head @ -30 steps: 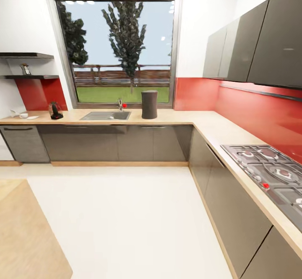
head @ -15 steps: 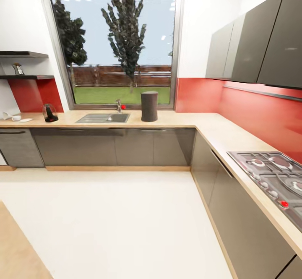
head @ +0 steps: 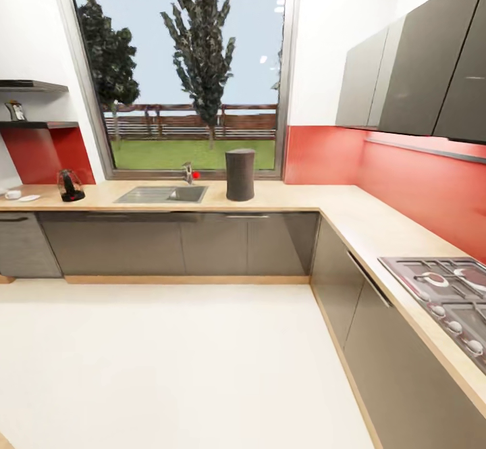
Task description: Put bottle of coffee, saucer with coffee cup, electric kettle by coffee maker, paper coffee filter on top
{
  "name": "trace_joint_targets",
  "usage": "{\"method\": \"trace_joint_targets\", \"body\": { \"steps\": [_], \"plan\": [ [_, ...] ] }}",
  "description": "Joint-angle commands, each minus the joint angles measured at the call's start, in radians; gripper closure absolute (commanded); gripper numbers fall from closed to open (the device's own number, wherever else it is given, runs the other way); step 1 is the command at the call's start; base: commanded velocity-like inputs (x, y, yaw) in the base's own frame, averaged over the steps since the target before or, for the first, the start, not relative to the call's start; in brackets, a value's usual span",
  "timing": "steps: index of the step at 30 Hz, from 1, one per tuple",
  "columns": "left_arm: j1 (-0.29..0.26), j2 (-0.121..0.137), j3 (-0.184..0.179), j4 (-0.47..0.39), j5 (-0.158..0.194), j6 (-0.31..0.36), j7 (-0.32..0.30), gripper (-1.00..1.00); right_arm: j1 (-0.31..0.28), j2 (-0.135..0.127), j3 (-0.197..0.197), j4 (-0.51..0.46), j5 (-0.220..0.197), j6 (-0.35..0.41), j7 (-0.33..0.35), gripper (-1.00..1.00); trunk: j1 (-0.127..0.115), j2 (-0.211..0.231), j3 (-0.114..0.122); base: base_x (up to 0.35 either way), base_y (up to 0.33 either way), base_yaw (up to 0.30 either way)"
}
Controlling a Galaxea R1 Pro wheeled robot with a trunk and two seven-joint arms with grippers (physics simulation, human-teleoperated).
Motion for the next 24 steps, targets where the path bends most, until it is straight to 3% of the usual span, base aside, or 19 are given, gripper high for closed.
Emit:
{"method": "trace_joint_targets", "body": {
  "steps": [1,6,13,24],
  "plan": [
    [-0.001,0.0,0.004,0.001,0.001,-0.003,0.0,-1.0,0.0,0.0,-0.001,0.001,0.0,-0.003,-0.001,-1.0,0.001,-0.001,-0.001,0.338,0.0,0.0],
    [-0.002,0.001,0.004,0.001,0.001,-0.003,0.0,-1.0,0.0,0.0,-0.002,0.0,0.0,-0.005,-0.002,-1.0,0.001,-0.001,-0.001,0.338,0.0,0.033],
    [-0.002,0.002,0.005,0.001,0.001,-0.003,0.0,-1.0,0.0,0.0,-0.002,0.001,0.0,-0.005,-0.003,-1.0,0.001,-0.001,-0.001,0.338,0.0,0.187],
    [-0.002,0.006,0.006,0.001,0.002,-0.003,0.0,-1.0,0.0,0.0,-0.002,0.003,0.0,-0.005,-0.004,-1.0,0.001,-0.001,-0.001,0.338,0.0,0.009]
  ]
}}
